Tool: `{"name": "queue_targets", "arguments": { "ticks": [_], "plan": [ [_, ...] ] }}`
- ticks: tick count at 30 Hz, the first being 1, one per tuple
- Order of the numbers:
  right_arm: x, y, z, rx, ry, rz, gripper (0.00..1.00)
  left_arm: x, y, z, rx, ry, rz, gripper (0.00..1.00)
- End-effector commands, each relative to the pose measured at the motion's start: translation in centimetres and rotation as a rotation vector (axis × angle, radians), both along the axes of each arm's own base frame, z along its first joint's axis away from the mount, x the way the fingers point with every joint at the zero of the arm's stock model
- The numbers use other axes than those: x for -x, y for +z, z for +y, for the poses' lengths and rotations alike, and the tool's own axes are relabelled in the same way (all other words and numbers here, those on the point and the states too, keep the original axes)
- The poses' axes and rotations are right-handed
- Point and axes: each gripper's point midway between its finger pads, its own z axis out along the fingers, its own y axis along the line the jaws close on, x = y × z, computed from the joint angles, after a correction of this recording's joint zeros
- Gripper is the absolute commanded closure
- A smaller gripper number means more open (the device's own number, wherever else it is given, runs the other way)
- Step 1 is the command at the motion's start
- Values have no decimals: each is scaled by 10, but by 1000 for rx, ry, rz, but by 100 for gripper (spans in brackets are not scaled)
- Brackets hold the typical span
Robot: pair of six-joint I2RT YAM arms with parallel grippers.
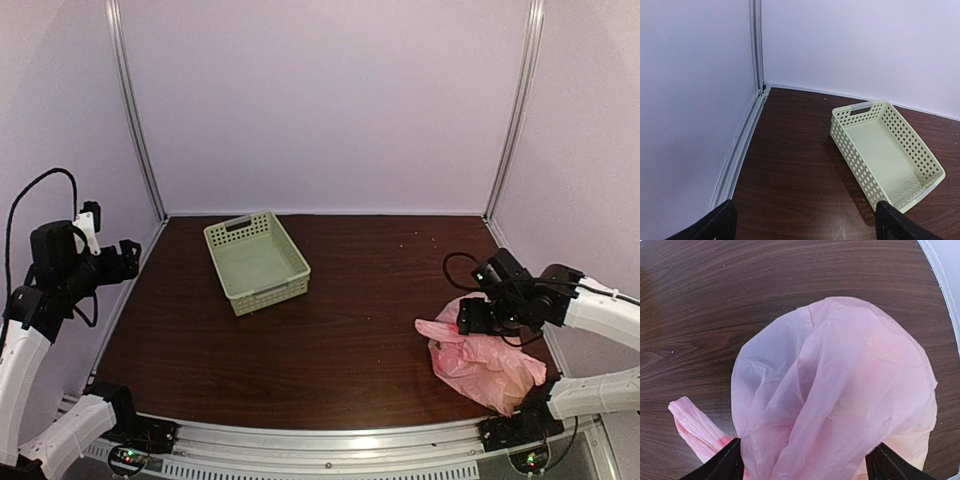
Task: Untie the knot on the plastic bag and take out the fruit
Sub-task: Pick up the takeout bag from the corner of the board.
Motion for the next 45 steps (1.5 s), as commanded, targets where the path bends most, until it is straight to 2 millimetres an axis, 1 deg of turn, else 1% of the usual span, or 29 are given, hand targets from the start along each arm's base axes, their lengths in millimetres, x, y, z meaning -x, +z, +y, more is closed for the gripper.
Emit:
{"name": "queue_targets", "arguments": {
  "ticks": [1, 3, 5, 7, 8, 9, 10, 12, 17, 18, 21, 25, 27, 28, 29, 31, 36, 39, 45],
  "plan": [
    [-1, -15, 11, -73, -6, -14, 17, -3, 8, -5, -8, -32, -33, 2],
    [0, -20, 19, -114, 8, -7, 17, -3, 6, -4, -9, -28, -28, 2],
    [-1, -24, 22, -120, 11, 0, 18, -3, 5, -3, -11, -23, -22, 2],
    [-1, -23, 19, -101, -1, -1, 25, -3, 4, -3, -11, -22, -21, 2],
    [-3, -19, 18, -93, -8, -15, 28, -3, 4, -3, -10, -25, -20, 3],
    [-4, -15, 17, -94, -10, -28, 33, -3, 4, -4, -10, -27, -18, 2],
    [-5, -10, 17, -100, -12, -45, 45, -3, 3, -4, -10, -31, -16, 2],
    [-6, -3, 16, -116, -16, -73, 62, -4, 1, -5, -8, -36, -10, 2],
    [-7, 9, 17, -137, 0, -112, 95, -4, 0, -4, -10, -32, -4, 2],
    [-7, 12, 17, -135, 6, -118, 100, -4, -1, -4, -9, -31, -3, 2],
    [-11, 30, 20, -136, 42, -158, 100, -4, -1, -5, -8, -35, -2, 2],
    [-17, 73, 29, -167, 134, -260, 100, -3, -2, -9, -4, -60, -1, 2],
    [-17, 94, 40, -209, 208, -313, 100, -4, -2, -12, -2, -73, -1, 2],
    [-14, 103, 50, -248, 271, -329, 100, -4, -3, -12, -4, -74, 1, 2],
    [-12, 113, 59, -273, 329, -352, 100, -4, -3, -17, 7, -104, 0, 2],
    [-6, 126, 77, -332, 432, -367, 100, -4, -3, -21, 12, -128, -1, 2],
    [4, 145, 114, -424, 619, -363, 100, -4, -2, -31, 19, -184, -12, 2],
    [9, 154, 132, -462, 711, -374, 100, -3, 0, -41, 16, -250, -31, 2],
    [15, 154, 161, -458, 837, -350, 100, 2, 7, -52, 9, -320, -81, 2]
  ]
}}
